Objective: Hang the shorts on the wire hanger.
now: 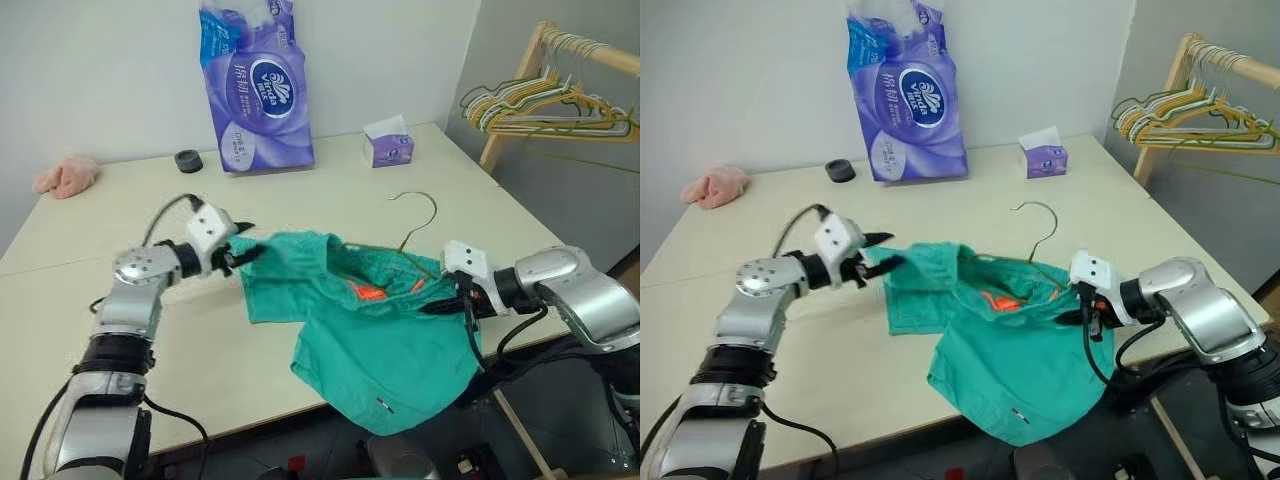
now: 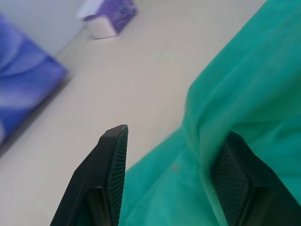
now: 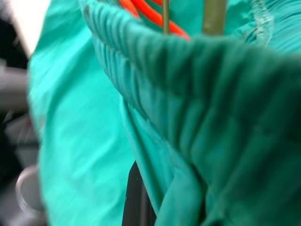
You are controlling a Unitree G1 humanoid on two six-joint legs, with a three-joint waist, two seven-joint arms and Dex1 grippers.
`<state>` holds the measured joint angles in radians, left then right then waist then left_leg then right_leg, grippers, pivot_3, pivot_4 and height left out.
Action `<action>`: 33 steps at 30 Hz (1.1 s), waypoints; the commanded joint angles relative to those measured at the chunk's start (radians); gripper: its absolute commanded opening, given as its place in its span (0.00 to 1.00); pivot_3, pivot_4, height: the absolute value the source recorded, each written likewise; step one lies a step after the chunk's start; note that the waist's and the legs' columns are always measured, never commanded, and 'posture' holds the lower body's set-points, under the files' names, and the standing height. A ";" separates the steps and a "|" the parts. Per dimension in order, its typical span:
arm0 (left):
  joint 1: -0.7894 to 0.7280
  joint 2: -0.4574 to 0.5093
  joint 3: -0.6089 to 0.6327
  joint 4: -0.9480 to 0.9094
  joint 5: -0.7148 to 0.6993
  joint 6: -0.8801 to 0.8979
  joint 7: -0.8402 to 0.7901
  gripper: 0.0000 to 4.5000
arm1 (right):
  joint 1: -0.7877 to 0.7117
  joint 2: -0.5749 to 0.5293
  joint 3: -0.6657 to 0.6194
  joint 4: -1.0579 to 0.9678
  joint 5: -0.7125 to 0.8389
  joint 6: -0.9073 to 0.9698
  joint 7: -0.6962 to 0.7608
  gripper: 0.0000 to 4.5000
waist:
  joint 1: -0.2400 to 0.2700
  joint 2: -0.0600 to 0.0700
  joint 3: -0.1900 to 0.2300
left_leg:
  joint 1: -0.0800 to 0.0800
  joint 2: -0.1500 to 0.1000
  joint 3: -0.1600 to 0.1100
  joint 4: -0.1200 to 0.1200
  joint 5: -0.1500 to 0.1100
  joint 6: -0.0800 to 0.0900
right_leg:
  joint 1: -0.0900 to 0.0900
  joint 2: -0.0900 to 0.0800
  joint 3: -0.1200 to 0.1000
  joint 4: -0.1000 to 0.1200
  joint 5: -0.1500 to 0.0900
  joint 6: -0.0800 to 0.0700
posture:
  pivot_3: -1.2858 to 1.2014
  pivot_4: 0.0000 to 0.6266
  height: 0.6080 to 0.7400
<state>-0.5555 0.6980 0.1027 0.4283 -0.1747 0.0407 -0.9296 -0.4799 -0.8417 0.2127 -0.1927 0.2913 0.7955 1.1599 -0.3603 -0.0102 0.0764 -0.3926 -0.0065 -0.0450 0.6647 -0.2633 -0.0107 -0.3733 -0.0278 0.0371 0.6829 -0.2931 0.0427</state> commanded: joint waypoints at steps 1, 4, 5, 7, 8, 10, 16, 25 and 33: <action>-0.018 0.021 0.052 -0.192 -0.159 0.175 -0.070 0.58 | 0.035 0.014 -0.080 -0.014 0.032 0.036 -0.067 0.00 | 0.005 0.000 0.000 | 0.000 0.000 0.000 0.000 0.000 0.000 | 0.000 0.000 0.000 0.000 0.000 0.000 | 0.36 0.08 1.00; 0.014 0.022 0.013 -0.358 -0.263 0.321 -0.146 0.58 | 0.090 0.030 -0.127 -0.038 0.053 0.081 -0.122 0.00 | 0.011 0.000 0.000 | -0.001 -0.001 0.001 0.001 0.000 0.000 | 0.000 -0.002 0.000 -0.001 0.000 0.000 | 0.36 0.08 1.00; 0.022 0.021 -0.003 -0.403 -0.293 0.368 -0.166 0.58 | 0.106 0.034 -0.140 -0.052 0.061 0.110 -0.141 0.00 | 0.011 0.000 0.000 | -0.001 -0.001 0.001 0.001 0.000 0.000 | 0.001 -0.002 0.000 -0.001 0.000 0.000 | 0.36 0.09 1.00; 0.016 -0.007 -0.050 -0.499 -0.369 0.474 -0.188 0.66 | 0.157 0.066 -0.199 -0.105 0.088 0.187 -0.218 0.00 | 0.013 0.000 0.000 | -0.001 -0.001 0.001 0.001 0.000 0.000 | 0.001 -0.001 0.000 -0.001 0.000 0.000 | 0.35 0.09 1.00; 0.010 -0.019 -0.069 -0.532 -0.394 0.510 -0.194 0.72 | 0.177 0.078 -0.225 -0.129 0.096 0.213 -0.249 0.00 | 0.012 0.000 0.000 | -0.001 -0.001 0.001 0.001 0.000 0.000 | 0.001 -0.001 0.000 -0.001 0.000 0.000 | 0.35 0.09 1.00; -0.004 -0.039 -0.103 -0.583 -0.428 0.557 -0.209 0.82 | 0.210 0.088 -0.272 -0.175 0.107 0.269 -0.299 0.00 | 0.008 0.000 0.000 | -0.001 -0.001 0.001 0.001 0.000 0.000 | 0.001 -0.001 0.000 0.000 0.000 0.000 | 0.34 0.10 1.00; -0.091 -0.115 -0.205 -0.566 -0.435 0.558 -0.276 1.00 | 0.275 0.072 -0.510 -0.308 0.177 0.556 -0.413 0.00 | -0.001 0.001 0.000 | -0.001 -0.001 0.001 0.000 0.000 0.000 | 0.001 0.006 0.001 -0.001 0.000 0.000 | 0.31 0.12 1.00; -0.229 -0.343 -0.326 -0.341 -0.158 0.200 -0.157 1.00 | 0.387 0.078 -0.869 -0.422 0.078 0.775 -0.609 0.00 | -0.057 0.001 0.001 | 0.000 -0.001 0.007 -0.001 -0.001 0.001 | 0.001 0.006 0.005 -0.003 -0.004 0.006 | 0.26 0.16 1.00; -0.349 -0.530 -0.374 -0.205 -0.002 0.054 0.000 1.00 | 0.170 0.009 -0.856 -0.291 -0.038 0.777 -0.784 0.00 | -0.181 0.001 0.005 | -0.001 -0.001 0.016 -0.002 -0.007 0.011 | 0.003 0.005 0.011 -0.004 -0.008 0.011 | 0.25 0.18 1.00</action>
<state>-0.8697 0.1814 -0.2648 0.2136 -0.2058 0.1319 -0.9633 -0.2571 -0.7880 -0.6388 -0.5054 0.2868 1.6027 0.4121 -0.5411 -0.0092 0.0814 -0.3924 -0.0081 -0.0266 0.6626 -0.2714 0.0028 -0.3703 -0.0235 0.0478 0.6783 -0.3024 0.0554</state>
